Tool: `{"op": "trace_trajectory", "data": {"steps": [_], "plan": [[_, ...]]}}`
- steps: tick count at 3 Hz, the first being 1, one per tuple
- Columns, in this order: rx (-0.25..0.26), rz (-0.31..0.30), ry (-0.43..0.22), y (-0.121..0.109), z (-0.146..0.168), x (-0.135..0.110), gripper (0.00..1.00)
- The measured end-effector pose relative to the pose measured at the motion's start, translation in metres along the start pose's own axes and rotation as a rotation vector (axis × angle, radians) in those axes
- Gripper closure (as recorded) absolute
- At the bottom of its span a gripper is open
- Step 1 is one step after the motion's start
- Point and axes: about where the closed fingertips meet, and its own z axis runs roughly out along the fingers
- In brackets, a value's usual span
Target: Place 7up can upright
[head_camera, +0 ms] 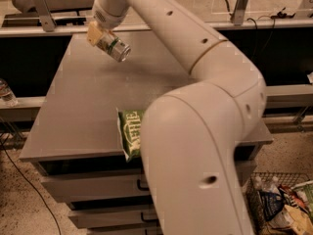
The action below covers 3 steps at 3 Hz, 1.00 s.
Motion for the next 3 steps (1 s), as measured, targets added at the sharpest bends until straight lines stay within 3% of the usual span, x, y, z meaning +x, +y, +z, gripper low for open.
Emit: {"op": "trace_trajectory", "data": {"steps": [1, 2, 3], "plan": [[-0.074, -0.043, -0.182, 0.003, -0.031, -0.006, 1.0], [-0.151, -0.055, -0.389, -0.007, -0.063, 0.003, 1.0], [-0.22, -0.054, -0.556, -0.022, -0.083, 0.023, 1.0]]}}
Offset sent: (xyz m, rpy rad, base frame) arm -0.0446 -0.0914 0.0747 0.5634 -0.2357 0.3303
